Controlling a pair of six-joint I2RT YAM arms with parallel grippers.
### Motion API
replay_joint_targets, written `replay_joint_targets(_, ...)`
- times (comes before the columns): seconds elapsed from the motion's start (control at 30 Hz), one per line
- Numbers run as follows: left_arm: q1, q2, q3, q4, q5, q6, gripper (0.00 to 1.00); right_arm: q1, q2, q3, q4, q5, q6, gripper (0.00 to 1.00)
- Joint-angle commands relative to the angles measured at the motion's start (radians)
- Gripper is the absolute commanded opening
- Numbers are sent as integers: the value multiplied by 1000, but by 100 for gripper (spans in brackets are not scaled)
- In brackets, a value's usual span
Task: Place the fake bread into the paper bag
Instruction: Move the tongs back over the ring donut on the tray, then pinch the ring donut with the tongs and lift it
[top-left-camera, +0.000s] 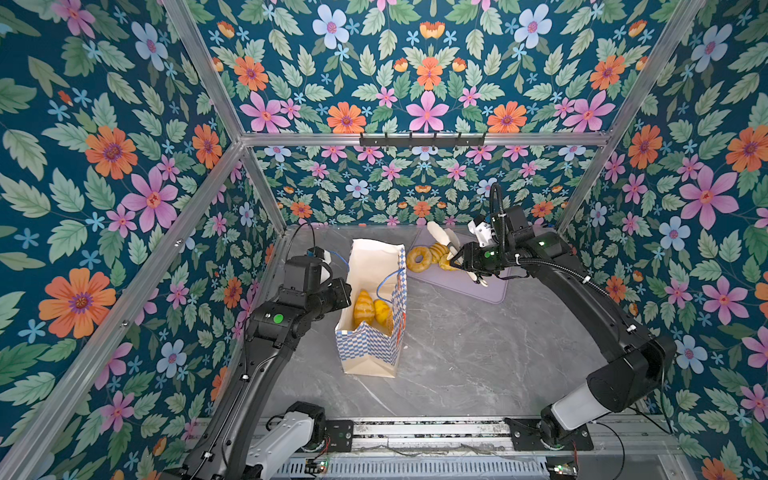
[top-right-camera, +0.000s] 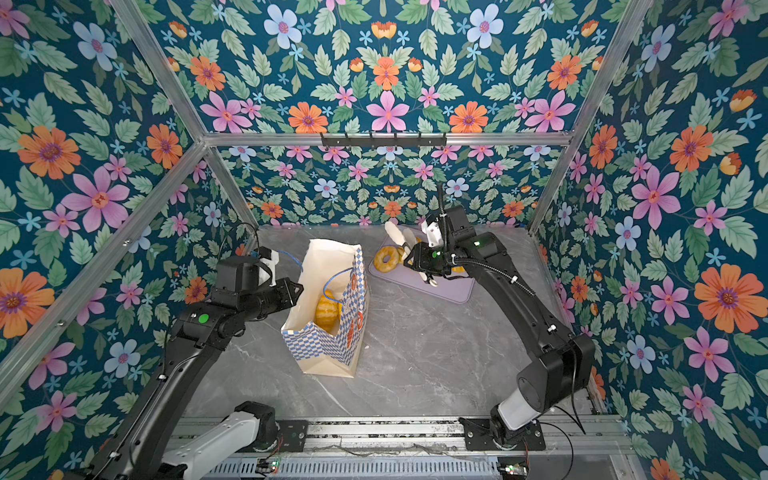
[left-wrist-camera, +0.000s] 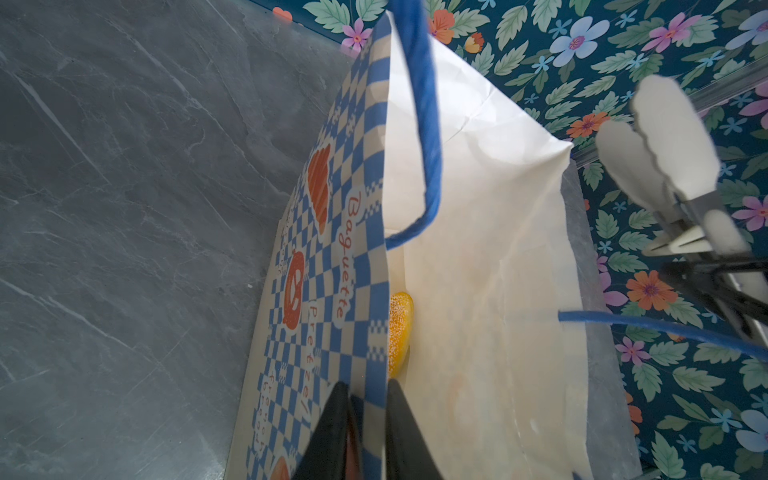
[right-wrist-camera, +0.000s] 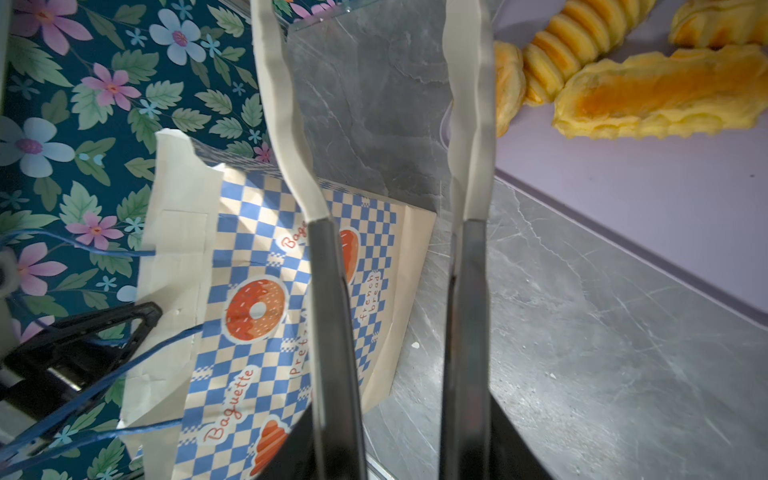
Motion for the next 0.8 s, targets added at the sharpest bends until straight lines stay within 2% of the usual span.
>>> replay_joint_targets(0.0, 0, -3, 0, 12, -2, 4, 20, -11, 20, -36, 70, -50, 28, 45)
replay_joint_targets(0.3, 1, -8, -12, 15, -3, 4, 20, -23, 121, -119, 140, -94, 56, 45)
replay_joint_targets(0.77, 1, -11, -20, 16, -11, 4, 20, -24, 255, -146, 217, -128, 89, 45)
